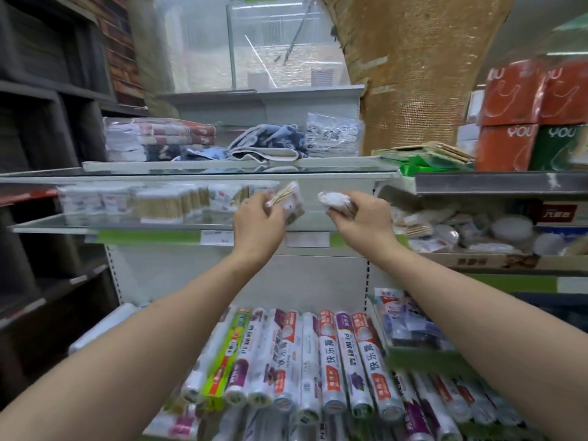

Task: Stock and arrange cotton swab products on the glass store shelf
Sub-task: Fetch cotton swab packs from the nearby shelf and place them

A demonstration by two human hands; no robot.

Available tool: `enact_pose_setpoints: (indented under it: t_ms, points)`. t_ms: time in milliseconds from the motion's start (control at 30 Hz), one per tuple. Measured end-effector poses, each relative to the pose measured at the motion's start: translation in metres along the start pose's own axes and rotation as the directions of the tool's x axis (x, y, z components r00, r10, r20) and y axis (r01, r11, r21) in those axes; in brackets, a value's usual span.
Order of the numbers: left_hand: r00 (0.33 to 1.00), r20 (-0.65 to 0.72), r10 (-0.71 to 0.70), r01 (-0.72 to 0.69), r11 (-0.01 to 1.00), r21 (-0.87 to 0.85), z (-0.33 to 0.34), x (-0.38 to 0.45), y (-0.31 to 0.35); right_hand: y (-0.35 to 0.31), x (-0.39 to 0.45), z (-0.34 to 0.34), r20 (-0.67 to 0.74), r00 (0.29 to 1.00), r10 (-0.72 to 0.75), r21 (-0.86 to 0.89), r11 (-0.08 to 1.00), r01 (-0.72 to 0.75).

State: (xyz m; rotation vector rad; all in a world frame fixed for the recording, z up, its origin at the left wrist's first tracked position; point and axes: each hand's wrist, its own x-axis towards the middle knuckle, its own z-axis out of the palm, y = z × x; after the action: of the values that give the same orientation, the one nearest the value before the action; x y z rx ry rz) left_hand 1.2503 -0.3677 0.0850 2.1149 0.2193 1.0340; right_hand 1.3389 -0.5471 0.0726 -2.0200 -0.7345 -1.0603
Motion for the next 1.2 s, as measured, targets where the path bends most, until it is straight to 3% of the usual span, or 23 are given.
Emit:
enact_pose_setpoints:
  t_ms: [267,567,667,833,1000,1100,1200]
  points:
    - [0.967,0.088,-0.24,0.253,0.945,-0.207,-0.064,0.02,-0.047,-0.054,0.009,0.054,0.076,0.948,0.309,0.198,0.927,-0.318]
    - [0.943,0.142,-0.302,0.333,0.882,-0.334,-0.083,0.046,-0.072,-0.073,0.025,0.088,0.241,0.858,0.453,0.375,0.772,-0.513]
    - [0.941,0.135,-0.31,0.338,0.88,-0.332,-0.079,0.06,-0.081,-0.07,0.038,0.099,0.332,0.79,0.515,0.399,0.683,-0.612]
    - [0.945,0.122,-0.302,0.325,0.904,-0.277,-0.066,0.084,-0.097,-0.063,0.068,0.113,0.484,0.598,0.639,0.381,0.461,-0.801]
    - [0.943,0.103,-0.316,0.332,0.91,-0.248,-0.049,0.117,-0.11,-0.048,0.094,0.129,0.633,0.492,0.598,0.347,0.349,-0.871]
    - [0.941,0.111,-0.319,0.336,0.917,-0.214,-0.04,0.134,-0.11,-0.035,0.101,0.141,0.749,0.458,0.48,0.329,0.33,-0.885]
    - [0.931,0.13,-0.342,0.363,0.909,-0.203,-0.029,0.148,-0.114,-0.024,0.11,0.145,0.806,0.486,0.337,0.315,0.45,-0.835]
